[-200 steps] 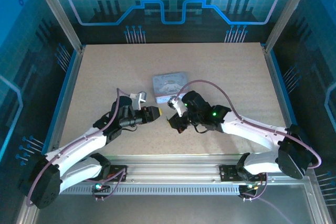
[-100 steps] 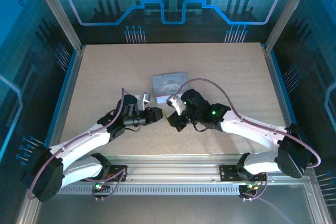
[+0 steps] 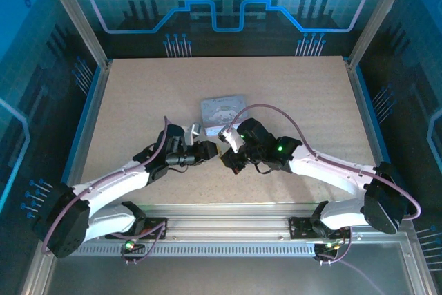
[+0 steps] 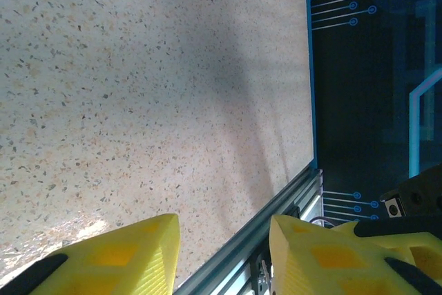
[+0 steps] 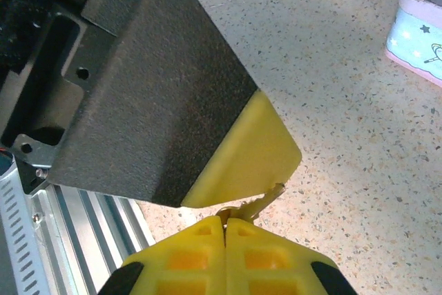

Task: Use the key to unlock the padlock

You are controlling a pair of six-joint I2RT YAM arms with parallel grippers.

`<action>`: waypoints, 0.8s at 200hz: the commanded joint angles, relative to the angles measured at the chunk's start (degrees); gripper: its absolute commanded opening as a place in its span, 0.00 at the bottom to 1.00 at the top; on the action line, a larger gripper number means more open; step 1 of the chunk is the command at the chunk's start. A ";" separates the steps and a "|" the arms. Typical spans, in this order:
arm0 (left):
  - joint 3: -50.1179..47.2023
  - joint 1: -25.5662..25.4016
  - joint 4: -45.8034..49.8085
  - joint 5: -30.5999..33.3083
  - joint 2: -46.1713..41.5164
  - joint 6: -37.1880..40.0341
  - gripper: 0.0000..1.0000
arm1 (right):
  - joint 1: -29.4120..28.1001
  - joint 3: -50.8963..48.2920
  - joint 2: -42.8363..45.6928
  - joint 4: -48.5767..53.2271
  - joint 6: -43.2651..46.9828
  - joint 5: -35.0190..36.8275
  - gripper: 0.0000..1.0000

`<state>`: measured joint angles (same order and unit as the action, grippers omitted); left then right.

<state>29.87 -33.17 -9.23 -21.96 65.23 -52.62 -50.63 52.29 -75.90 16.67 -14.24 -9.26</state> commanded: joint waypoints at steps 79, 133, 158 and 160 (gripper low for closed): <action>0.63 -0.27 -1.28 -2.15 -1.45 -1.52 0.52 | -1.01 2.17 -1.90 1.70 4.00 -3.33 0.00; 0.54 -0.32 -3.24 -5.16 1.24 -2.77 0.43 | -1.30 2.39 -2.24 1.18 3.61 -2.10 0.00; 0.54 -0.32 -3.42 -5.96 1.37 -2.73 0.38 | -1.27 2.35 -2.19 0.99 3.43 -1.82 0.00; 0.54 -0.32 -3.40 -6.01 1.49 -2.79 0.38 | -1.28 2.37 -2.16 1.00 3.43 -1.75 0.00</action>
<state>29.87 -33.17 -11.22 -25.34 66.32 -54.89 -51.11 53.25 -77.93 17.50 -11.29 -11.03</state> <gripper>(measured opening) 0.399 0.044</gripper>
